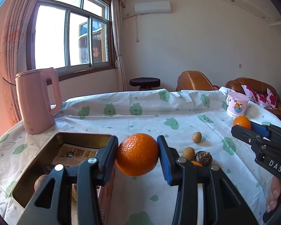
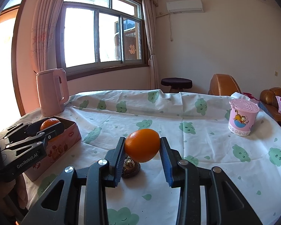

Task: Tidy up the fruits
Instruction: 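Carry the orange with the left tool while the right tool carries its orange toward the tin box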

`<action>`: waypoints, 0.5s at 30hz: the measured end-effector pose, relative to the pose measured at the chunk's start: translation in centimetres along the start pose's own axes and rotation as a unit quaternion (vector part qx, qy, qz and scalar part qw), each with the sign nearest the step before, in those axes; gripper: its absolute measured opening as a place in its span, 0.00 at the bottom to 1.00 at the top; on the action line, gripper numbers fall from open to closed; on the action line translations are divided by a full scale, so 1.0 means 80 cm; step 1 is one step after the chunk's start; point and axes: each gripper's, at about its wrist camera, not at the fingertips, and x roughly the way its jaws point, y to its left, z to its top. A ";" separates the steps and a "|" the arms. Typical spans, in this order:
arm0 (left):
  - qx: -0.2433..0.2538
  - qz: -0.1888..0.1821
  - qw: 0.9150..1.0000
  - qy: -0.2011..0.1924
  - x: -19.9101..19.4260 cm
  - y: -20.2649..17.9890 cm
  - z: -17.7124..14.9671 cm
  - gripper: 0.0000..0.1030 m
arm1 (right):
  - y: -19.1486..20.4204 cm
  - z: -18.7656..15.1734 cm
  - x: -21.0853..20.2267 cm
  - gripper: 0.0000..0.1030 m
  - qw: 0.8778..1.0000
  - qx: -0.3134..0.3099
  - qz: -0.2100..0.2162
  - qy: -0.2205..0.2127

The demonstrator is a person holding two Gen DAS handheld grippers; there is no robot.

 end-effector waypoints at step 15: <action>-0.006 0.003 1.000 -0.015 -0.011 0.001 0.000 0.43 | 0.004 -0.001 -0.014 0.37 1.000 -0.008 0.000 -0.026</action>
